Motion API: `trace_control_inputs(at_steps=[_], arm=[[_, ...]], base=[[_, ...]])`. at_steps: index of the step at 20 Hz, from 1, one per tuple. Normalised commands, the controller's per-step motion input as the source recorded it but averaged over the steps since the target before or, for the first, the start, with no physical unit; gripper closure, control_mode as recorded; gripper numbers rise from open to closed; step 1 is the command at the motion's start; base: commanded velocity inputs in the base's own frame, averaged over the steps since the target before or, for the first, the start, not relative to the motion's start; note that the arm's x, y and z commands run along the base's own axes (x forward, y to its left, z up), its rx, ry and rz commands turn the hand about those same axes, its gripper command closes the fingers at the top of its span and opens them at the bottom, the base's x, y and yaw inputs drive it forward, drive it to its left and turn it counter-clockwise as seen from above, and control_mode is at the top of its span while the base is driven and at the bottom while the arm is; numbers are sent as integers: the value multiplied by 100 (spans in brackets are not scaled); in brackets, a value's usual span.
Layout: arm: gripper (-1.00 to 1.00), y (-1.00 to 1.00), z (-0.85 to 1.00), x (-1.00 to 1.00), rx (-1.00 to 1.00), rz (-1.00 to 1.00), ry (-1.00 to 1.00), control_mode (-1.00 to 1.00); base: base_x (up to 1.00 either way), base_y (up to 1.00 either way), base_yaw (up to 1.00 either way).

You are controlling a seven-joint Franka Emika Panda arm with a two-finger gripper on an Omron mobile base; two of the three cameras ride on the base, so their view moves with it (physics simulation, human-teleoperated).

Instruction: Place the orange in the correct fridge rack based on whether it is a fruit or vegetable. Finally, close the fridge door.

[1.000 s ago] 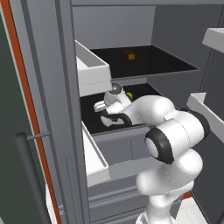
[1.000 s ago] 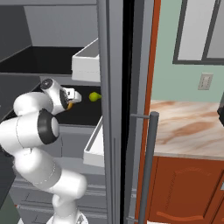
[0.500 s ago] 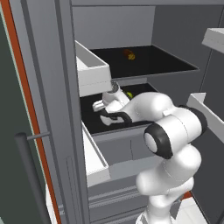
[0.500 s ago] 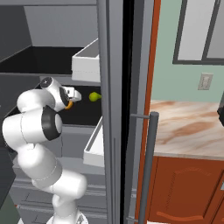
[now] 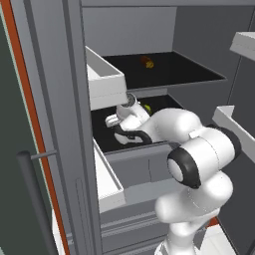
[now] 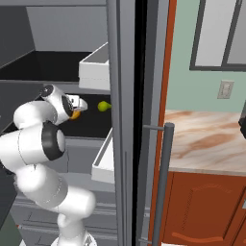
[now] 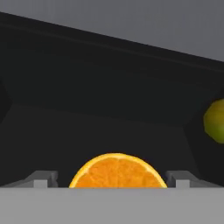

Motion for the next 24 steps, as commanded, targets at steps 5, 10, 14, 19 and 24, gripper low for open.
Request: trace_control_inputs(at_steps=[5, 10, 14, 19, 24], arm=[[-100, -2, 17, -84, 5, -1, -17, -100], [-100, -12, 58, -100, 12, -5, -6, -100], [-100, -6, 79, -100, 16, -4, 0, -100], [-100, -5, 43, -100, 14, 0, 2, -100], [-100, -49, 0, -100, 14, 0, 0, -100]], base=[[0, 0, 0], [0, 0, 0], [0, 0, 0], [0, 0, 0], [0, 0, 0]])
